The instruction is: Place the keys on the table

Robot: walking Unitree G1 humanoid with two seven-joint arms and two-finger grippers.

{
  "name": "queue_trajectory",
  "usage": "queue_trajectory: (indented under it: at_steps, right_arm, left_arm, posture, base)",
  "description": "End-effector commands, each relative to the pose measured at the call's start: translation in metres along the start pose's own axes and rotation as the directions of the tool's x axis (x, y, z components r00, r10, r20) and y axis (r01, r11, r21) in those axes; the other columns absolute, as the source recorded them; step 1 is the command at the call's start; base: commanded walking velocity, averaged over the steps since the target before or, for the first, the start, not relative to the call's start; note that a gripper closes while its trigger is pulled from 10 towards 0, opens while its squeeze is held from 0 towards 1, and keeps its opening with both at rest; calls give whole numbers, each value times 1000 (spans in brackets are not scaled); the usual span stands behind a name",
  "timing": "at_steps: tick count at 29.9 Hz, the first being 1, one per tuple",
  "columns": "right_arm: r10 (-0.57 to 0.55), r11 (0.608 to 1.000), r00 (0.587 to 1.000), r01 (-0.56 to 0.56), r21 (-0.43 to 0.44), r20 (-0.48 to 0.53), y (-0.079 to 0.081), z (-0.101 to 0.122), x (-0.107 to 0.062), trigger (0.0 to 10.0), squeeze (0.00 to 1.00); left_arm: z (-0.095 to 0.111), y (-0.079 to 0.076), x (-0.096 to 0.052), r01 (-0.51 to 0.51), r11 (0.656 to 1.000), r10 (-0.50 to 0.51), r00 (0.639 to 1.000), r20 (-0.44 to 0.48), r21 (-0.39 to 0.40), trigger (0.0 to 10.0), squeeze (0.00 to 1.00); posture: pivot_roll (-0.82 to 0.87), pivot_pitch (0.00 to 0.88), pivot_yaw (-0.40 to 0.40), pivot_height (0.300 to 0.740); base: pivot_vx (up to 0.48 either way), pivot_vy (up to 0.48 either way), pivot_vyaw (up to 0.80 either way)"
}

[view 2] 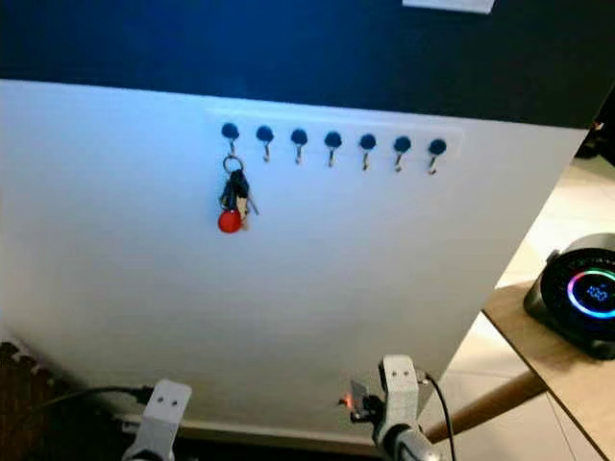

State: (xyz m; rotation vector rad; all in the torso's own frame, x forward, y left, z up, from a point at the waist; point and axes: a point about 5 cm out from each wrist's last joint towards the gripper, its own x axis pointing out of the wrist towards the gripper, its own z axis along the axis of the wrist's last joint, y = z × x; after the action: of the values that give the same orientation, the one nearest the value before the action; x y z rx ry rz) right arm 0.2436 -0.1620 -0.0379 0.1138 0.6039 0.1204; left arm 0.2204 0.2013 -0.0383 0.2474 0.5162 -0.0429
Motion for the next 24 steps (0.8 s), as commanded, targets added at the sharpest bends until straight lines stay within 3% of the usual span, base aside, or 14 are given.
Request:
queue_trajectory:
  at_steps: [1,3,7,12,24]
  right_arm:
    - [-51,999,998,51,13,-33,-9,-12,-5,10000,0]
    - [-84,996,994,86,25,-72,-14,-23,-8,10000,0]
    - [-126,992,986,128,16,-107,-19,-31,-12,10000,0]
    - [-195,977,964,207,53,-180,-27,-45,-18,10000,0]
    - [-175,983,966,183,24,-192,-22,-53,-20,10000,0]
  left_arm:
    - [-12,-8,-3,38,999,-40,997,-60,-26,10000,0]
    - [-21,-12,-6,71,997,-74,991,-112,-35,10000,0]
    - [-21,-10,-6,49,999,-49,994,-100,-2,10000,0]
    - [-16,-5,-2,-19,999,16,997,-76,-40,10000,0]
    - [-20,-9,-3,29,999,-32,995,-98,-40,10000,0]
  posture:
    - [92,5,-44,740]
    - [91,4,-44,740]
    - [88,2,-45,740]
    - [94,1,-51,740]
    - [91,4,-48,740]
  base:
    - [0,0,0]
    - [0,0,0]
    - [0,0,0]
    - [0,0,0]
    - [0,0,-773]
